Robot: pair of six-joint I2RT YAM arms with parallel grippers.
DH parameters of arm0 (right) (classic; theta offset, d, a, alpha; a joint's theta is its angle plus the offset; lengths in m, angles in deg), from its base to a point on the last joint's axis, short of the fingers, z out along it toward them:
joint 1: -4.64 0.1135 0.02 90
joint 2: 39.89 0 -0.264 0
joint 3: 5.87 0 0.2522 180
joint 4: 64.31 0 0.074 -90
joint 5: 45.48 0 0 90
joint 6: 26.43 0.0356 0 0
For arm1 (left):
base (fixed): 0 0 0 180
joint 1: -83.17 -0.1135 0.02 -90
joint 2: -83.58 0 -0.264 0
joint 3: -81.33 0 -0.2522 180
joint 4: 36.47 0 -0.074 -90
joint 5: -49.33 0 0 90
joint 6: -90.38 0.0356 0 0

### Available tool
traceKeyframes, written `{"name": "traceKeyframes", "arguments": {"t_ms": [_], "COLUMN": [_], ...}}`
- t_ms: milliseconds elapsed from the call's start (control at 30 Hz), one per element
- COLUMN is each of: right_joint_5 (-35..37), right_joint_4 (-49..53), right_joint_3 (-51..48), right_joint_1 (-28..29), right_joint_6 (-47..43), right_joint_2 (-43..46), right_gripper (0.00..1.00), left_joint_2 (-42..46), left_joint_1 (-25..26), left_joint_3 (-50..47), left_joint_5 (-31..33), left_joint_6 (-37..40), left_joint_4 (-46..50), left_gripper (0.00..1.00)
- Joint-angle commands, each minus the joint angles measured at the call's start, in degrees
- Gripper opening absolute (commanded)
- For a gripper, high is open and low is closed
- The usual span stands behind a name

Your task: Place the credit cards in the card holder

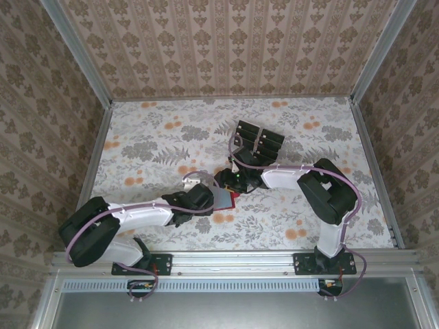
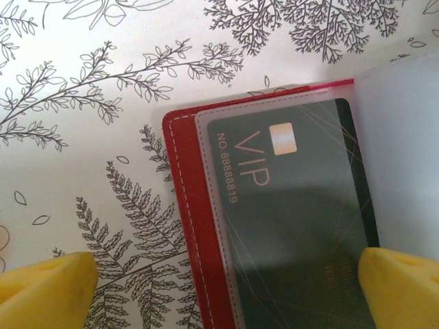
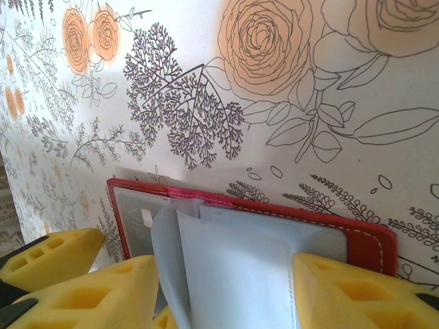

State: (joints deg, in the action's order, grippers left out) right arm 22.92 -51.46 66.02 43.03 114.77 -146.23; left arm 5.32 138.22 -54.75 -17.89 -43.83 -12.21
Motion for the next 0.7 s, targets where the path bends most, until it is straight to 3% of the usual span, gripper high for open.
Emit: {"name": "traceKeyframes", "arguments": {"t_ms": [0, 333, 667], "right_joint_5": [0.52, 2.6, 0.46], "right_joint_4": [1.2, -0.06, -2.68], "right_joint_3": [-0.65, -2.64, -2.23], "right_joint_1": [-0.27, -0.25, 1.15], "right_joint_6": [-0.15, 0.84, 2.55], "right_joint_2": [2.12, 7.92, 5.01], "right_gripper": [0.54, 0.55, 0.56], "left_joint_2": [0.04, -0.48, -0.58], "left_joint_1": [-0.37, -0.43, -0.39], "left_joint_3": [-0.92, -0.97, -0.96], "left_joint_5": [0.86, 0.68, 0.6], "left_joint_6": [-1.32, -1.17, -1.12], "left_joint_4": [1.19, 0.4, 0.02], "left_gripper": [0.99, 0.98, 0.98]}}
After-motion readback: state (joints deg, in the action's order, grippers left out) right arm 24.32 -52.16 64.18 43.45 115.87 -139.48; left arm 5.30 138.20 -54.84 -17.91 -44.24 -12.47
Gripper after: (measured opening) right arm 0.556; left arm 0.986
